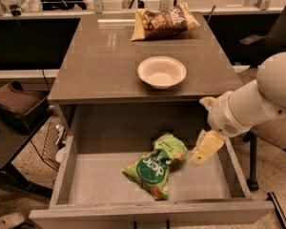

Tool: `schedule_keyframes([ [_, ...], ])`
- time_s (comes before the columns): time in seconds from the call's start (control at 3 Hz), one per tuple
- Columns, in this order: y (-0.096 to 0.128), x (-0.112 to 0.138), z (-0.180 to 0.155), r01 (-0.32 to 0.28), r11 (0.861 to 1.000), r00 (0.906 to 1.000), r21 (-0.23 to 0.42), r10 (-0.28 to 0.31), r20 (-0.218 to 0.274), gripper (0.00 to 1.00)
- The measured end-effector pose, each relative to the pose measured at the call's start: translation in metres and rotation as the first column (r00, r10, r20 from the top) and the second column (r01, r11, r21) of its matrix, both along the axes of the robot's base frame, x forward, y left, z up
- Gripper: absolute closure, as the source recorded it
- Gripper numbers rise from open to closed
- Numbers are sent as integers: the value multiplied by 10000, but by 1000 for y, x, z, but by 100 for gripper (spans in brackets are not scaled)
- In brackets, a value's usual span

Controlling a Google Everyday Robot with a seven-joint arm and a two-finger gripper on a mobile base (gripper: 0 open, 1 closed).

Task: Pick green rice chip bag from top drawer and place on counter

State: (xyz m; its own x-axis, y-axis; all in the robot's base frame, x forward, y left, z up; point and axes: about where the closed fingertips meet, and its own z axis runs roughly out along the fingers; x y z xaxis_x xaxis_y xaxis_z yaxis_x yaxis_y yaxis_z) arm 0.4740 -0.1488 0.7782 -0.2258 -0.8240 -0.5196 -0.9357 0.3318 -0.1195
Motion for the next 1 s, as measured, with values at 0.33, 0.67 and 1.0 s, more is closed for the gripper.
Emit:
schedule_keyframes([
  [0.33,11,-2,-15,-81,10000,9997,11,81,-224,0],
  [0.67,50,-7,-80,-588,9980,9966,241,601,-559,0],
  [1.0,74,-6,-115,-879,9954,9953,382,893,-372,0],
])
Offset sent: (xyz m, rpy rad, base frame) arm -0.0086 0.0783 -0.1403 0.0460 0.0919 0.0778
